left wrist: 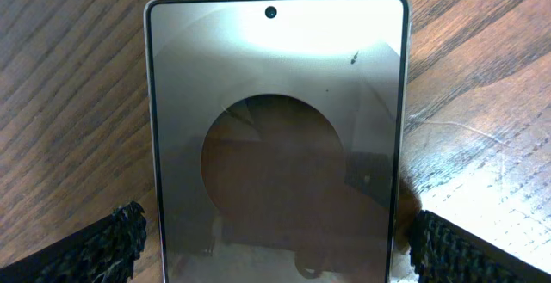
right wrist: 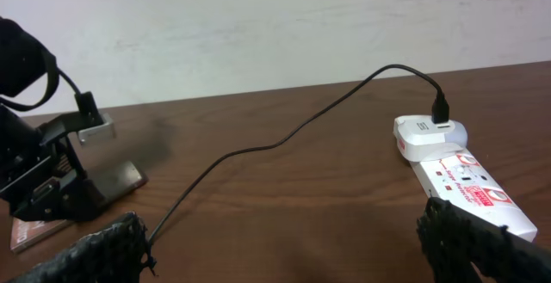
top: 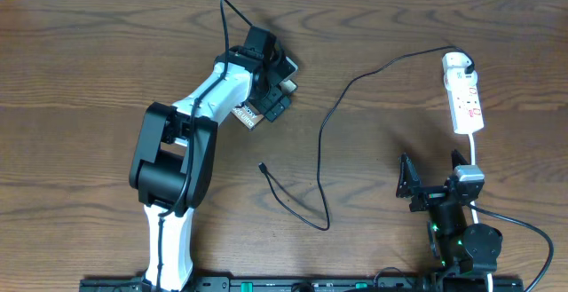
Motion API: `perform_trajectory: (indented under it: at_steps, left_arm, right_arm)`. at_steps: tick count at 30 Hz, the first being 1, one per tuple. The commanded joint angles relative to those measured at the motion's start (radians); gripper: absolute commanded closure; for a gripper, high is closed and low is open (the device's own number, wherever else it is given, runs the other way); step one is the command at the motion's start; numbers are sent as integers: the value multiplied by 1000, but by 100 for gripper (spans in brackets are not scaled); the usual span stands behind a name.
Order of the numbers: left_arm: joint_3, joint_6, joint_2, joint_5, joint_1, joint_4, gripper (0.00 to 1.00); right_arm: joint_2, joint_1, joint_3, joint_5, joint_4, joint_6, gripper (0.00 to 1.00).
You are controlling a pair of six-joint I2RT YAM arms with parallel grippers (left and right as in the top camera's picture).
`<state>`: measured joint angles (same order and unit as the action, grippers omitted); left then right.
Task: Plug charger to phone and switch on socket
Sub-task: 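Reach the left gripper to the silver phone and grasp it, then lift the phone with the left gripper and tilt it upright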
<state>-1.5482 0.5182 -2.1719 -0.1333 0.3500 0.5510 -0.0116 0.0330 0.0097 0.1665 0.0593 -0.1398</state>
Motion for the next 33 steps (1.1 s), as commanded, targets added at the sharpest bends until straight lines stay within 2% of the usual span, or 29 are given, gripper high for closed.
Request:
perform_trajectory:
  at_steps: [1,13,21,27,33]
  left_arm:
    - [1,12,-82,14,3,29,1]
    - [-8,11,-158,14,2,130,1]
    - [-8,-21,-159,34,2,142,13]
    - [-8,-27,-159,42,2,142,16]
    - [-8,-68,-159,82,2,143,25]
  right_arm:
    - [6,-8,-5,-4,1,14,1]
    - [6,-8,-5,-4,1,14,1]
    - [6,-8,-5,-4,1,14,1]
    - [6,-8,-5,-4,1,14,1]
    - [6,-8,-5,-4,1,14,1]
